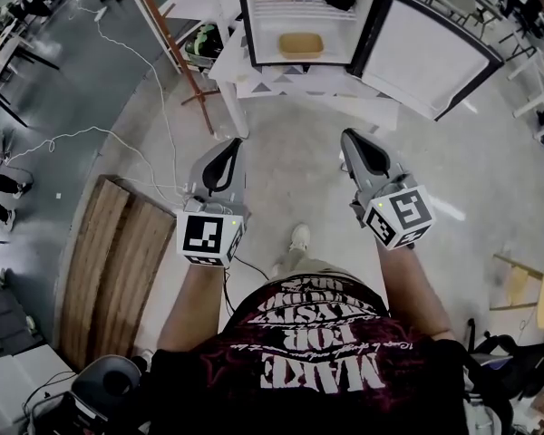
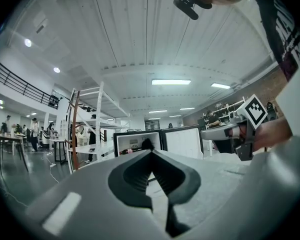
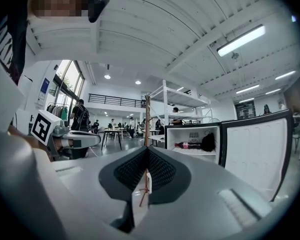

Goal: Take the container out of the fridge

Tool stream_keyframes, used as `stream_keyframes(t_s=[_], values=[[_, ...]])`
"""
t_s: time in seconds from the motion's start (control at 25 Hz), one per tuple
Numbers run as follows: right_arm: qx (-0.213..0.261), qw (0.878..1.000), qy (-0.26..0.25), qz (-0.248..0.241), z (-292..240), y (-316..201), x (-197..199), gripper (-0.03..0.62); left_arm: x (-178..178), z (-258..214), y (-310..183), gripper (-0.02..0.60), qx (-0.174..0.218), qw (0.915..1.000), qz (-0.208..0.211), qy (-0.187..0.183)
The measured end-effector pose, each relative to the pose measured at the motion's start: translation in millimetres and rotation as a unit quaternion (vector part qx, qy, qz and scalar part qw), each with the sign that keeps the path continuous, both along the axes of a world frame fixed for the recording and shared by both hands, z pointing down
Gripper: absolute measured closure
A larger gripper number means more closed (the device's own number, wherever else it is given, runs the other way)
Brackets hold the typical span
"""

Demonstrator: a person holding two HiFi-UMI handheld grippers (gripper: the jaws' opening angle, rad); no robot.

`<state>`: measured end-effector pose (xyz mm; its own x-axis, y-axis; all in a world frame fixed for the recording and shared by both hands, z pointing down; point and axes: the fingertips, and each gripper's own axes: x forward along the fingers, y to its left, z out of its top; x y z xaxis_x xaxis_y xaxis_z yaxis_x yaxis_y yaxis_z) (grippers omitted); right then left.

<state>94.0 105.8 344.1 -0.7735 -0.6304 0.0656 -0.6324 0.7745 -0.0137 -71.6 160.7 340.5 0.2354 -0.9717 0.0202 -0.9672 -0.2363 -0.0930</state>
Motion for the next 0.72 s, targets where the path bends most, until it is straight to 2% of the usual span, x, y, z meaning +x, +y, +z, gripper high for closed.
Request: stream_keyframes(t_s=[0.36, 0.72], values=[[-0.005, 1.000, 0.005, -0.005, 9, -27, -12, 0.569, -10, 11, -25, 0.581, -0.013, 0.9999, -0.004, 0.004], [0.005, 1.000, 0.004, 0.002, 4, -61, -12, 0.569, -8, 3, -63, 0.581, -0.006, 0.9999, 0.011, -0.001]])
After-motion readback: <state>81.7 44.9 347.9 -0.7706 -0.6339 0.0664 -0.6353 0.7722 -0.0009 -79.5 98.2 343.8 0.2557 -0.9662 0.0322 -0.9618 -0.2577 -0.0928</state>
